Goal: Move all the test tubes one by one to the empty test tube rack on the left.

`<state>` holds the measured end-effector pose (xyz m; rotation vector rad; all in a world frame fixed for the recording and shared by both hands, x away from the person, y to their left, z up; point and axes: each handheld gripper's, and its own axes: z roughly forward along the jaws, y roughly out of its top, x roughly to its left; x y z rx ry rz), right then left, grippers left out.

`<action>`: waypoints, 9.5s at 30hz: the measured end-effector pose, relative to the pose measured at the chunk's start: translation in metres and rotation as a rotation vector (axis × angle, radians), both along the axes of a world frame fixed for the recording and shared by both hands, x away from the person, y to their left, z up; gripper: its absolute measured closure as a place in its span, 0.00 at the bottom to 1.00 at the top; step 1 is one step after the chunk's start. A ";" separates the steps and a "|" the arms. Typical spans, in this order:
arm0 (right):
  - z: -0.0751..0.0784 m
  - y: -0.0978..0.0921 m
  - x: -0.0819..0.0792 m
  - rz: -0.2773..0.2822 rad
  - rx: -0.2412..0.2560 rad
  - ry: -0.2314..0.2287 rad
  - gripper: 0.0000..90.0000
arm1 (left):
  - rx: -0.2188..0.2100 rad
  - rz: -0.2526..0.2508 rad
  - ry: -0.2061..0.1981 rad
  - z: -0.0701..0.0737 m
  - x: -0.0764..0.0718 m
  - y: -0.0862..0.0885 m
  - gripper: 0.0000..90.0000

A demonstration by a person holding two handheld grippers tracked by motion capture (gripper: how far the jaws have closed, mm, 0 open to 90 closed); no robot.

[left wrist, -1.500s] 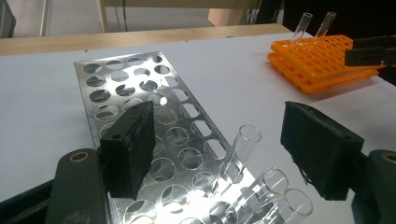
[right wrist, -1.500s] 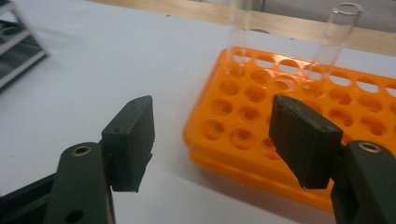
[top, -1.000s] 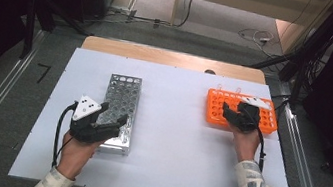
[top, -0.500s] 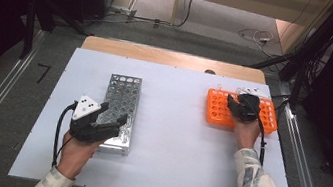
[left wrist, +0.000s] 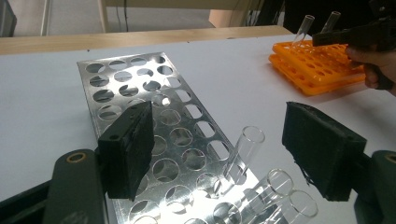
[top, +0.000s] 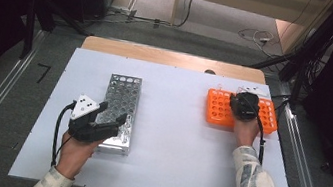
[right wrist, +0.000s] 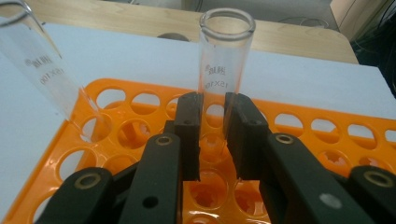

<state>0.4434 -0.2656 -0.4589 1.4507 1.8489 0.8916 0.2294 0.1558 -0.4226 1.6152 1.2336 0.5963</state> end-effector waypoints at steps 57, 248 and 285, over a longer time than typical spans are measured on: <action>0.024 0.065 -0.131 0.500 0.097 0.028 0.81 | 0.001 -0.055 -0.021 0.007 -0.009 -0.019 0.28; 0.019 0.074 -0.147 0.585 0.119 0.043 0.42 | 0.007 -0.019 0.033 0.012 0.018 -0.030 0.36; 0.004 0.046 -0.018 0.155 0.025 0.009 0.60 | -0.058 -0.064 0.023 0.009 0.000 -0.016 0.22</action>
